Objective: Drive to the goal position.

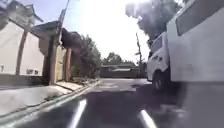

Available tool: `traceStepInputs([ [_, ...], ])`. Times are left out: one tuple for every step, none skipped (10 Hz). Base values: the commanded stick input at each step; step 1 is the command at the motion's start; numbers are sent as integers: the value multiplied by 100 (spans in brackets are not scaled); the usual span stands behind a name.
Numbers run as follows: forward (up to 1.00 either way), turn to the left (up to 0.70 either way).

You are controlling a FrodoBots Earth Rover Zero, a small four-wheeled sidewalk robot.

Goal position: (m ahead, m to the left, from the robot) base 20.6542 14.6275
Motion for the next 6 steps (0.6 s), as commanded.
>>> traceStepInputs([
  [100,-39],
  [100,-40],
  [100,-40],
  [100,-40],
  [100,-40],
  [100,-18],
])
